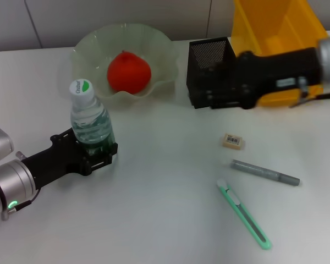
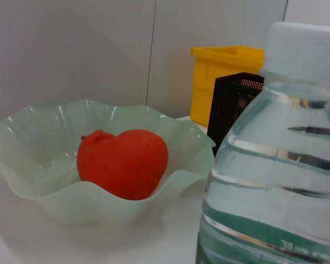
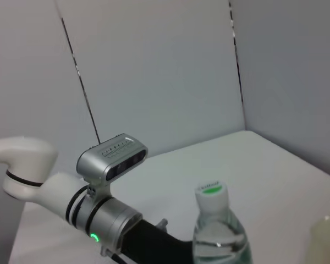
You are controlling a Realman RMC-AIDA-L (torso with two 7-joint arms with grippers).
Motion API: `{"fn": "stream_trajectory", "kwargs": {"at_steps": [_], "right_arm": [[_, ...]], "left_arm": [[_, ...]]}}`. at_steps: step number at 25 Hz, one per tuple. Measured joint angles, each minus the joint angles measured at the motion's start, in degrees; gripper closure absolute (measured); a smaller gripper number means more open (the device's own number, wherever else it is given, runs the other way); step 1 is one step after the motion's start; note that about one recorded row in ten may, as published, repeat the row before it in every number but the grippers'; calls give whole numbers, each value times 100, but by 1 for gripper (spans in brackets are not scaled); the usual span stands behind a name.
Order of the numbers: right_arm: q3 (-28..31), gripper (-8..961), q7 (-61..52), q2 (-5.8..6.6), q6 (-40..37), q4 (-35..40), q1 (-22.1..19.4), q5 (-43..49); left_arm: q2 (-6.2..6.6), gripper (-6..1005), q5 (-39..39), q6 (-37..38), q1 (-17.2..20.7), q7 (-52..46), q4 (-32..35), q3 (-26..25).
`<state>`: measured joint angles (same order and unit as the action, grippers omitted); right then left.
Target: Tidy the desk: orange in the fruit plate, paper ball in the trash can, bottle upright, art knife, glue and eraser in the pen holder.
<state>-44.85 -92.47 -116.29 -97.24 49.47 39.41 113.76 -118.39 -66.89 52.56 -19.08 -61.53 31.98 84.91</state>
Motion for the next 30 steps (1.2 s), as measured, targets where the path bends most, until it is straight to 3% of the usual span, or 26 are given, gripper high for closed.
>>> {"fn": "stream_trajectory", "kwargs": {"at_steps": [8,21,30], "right_arm": [[-559,498,468,-95,832,-340,373,-2],[-594,499,1398,-266,1636,-1112,1017,-142],[-683,498,1928,-287,1929,-1816,1420,-600]], "left_arm": [[1,220,-3,-2,-9,-30,-3,-1],[-9,220,-13,-40,-69,-71,-3,-31],[-9,220,-6,-41,-123,-67,-27,-53]]}}
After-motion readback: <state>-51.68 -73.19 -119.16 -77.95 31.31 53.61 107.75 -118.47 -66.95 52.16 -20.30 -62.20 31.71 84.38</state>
